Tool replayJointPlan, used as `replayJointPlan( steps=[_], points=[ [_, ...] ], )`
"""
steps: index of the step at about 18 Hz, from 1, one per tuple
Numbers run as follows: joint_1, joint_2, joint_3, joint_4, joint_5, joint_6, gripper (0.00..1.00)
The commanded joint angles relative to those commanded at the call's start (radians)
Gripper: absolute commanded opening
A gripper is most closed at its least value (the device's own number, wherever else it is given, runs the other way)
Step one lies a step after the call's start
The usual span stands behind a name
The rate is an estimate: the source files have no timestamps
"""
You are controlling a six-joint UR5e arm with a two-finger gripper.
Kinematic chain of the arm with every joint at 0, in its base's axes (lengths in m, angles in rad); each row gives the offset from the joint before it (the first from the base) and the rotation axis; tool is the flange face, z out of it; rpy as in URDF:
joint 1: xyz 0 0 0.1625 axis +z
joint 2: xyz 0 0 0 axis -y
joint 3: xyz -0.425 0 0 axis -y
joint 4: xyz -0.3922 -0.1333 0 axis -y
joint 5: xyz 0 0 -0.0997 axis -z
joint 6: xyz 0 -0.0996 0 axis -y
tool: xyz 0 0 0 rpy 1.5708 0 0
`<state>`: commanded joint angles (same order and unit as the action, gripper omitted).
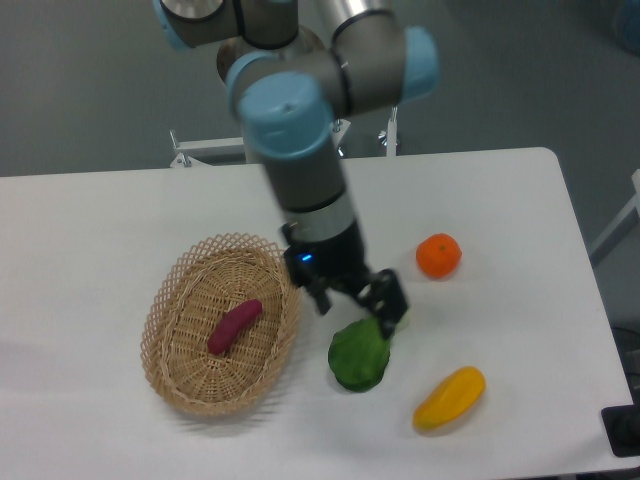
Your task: Place the sweet potato in the basket
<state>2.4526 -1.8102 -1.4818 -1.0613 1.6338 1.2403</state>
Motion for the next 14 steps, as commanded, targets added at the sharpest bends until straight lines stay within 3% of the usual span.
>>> replayJointPlan(
  steps=[6,14],
  points=[
    [0.135,0.052,-0.008,-0.126,-0.081,0.321,1.0],
    [0.161,0.068,-0.018,-0.128,-0.104,0.346,1.0]
  ],
)
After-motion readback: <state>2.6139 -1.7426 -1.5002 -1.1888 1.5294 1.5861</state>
